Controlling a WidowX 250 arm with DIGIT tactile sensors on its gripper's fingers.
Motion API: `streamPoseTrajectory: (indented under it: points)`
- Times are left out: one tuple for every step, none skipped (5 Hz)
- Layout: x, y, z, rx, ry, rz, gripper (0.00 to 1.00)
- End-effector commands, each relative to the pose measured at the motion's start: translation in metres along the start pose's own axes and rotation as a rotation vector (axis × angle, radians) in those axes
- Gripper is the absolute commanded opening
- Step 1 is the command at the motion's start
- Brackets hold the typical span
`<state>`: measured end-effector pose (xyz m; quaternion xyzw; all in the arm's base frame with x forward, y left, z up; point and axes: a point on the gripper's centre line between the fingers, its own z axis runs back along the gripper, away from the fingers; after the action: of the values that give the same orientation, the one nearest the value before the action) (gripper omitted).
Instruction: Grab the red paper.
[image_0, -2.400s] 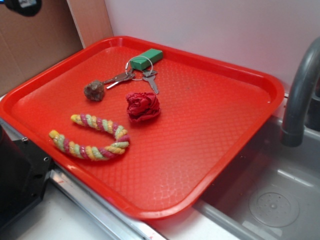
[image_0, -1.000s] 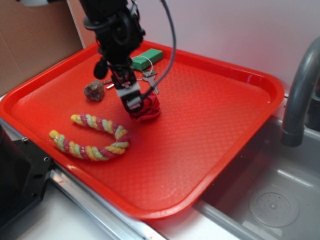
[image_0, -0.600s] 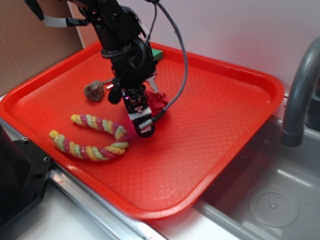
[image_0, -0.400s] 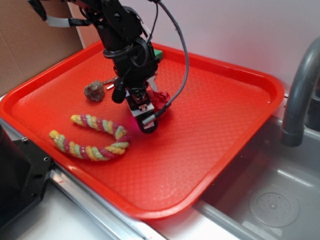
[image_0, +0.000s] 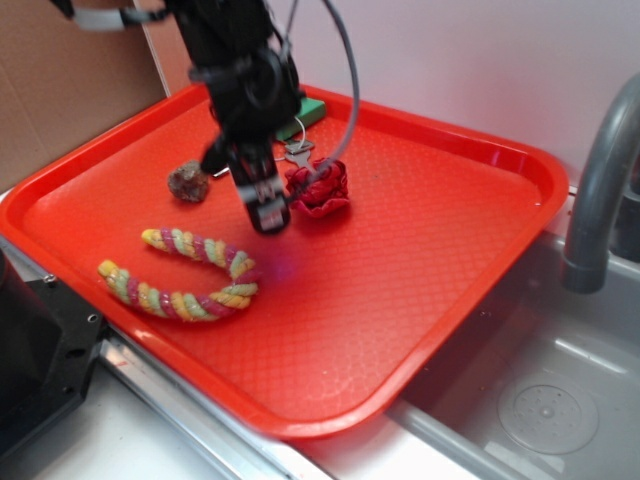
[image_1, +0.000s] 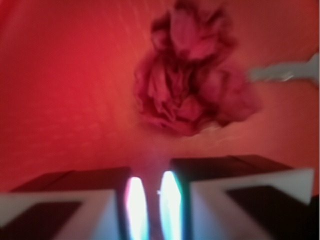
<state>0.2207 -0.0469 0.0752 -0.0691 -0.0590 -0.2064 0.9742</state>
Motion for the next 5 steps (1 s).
streamPoseTrajectory:
  points:
    - [0.038,0.01,0.059,0.083,-0.13,-0.089,1.0]
    - [0.044,0.012,0.028,0.028,-0.073,-0.073,1.0]
    - [0.045,0.009,0.002,-0.041,-0.026,-0.09,1.0]
    - [0.033,-0.003,-0.019,-0.092,0.022,-0.087,1.0]
    - [0.025,-0.009,-0.033,-0.097,0.037,-0.084,1.0]
